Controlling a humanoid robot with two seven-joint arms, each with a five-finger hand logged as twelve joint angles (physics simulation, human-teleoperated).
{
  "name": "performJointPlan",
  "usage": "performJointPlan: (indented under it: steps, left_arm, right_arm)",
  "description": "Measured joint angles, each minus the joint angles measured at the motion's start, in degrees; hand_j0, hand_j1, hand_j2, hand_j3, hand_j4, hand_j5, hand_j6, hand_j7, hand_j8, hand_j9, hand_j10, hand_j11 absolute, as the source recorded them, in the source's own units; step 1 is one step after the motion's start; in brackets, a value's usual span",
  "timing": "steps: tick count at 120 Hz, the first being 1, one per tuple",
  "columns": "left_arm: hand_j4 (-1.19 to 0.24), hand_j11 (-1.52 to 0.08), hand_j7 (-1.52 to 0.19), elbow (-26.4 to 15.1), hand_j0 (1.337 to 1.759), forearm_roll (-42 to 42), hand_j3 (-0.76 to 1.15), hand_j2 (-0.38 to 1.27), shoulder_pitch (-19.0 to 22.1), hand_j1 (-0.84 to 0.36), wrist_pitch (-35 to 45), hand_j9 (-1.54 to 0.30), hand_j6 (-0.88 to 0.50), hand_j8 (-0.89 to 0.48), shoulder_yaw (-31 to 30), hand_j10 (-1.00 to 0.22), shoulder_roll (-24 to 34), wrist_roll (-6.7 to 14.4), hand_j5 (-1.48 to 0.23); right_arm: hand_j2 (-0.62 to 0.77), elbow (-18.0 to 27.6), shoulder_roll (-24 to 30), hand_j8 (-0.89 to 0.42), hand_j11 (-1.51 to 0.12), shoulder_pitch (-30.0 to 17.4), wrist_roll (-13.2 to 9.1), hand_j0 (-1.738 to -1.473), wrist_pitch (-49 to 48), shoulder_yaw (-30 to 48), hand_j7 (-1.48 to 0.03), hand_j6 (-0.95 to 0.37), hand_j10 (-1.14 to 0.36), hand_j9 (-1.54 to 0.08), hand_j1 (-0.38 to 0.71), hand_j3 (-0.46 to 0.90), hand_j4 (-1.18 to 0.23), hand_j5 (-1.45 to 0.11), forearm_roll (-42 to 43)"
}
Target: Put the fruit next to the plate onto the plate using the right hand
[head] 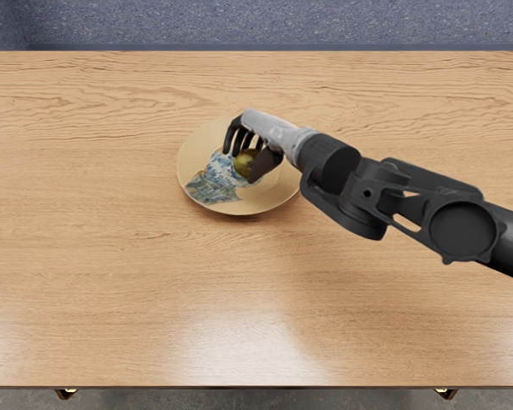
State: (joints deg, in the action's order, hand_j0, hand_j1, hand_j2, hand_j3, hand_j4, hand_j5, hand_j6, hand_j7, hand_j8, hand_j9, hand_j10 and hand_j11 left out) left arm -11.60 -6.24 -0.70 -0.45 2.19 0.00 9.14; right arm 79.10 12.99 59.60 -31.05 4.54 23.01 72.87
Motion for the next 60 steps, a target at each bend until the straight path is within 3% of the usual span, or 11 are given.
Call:
performJointPlan:
  steps: [45, 60]
  left_arm:
    - [0.0, 0.0, 0.0, 0.0, 1.658, 0.0, 0.0, 0.0, 0.0, 0.35, 0.0, 0.0, 0.0, 0.0, 0.0, 0.0, 0.0, 0.0, 0.0]
    - [0.0, 0.0, 0.0, 0.0, 1.658, 0.0, 0.0, 0.0, 0.0, 0.35, 0.0, 0.0, 0.0, 0.0, 0.0, 0.0, 0.0, 0.0, 0.0]
  right_arm:
    - [0.27, -0.3, -0.8, -0.4, -0.84, -1.3, 0.0, -1.658, 0.0, -0.5, -0.84, -0.61, -0.51, -0.85, 0.29, 0.0, -0.63, -0.87, 0.0]
    - [0.14, -0.7, -1.1, -0.37, -0.65, -1.4, 0.0, -1.658, 0.3, -0.1, -0.65, -0.49, -0.42, -0.66, 0.17, 0.0, -0.5, -0.67, 0.1]
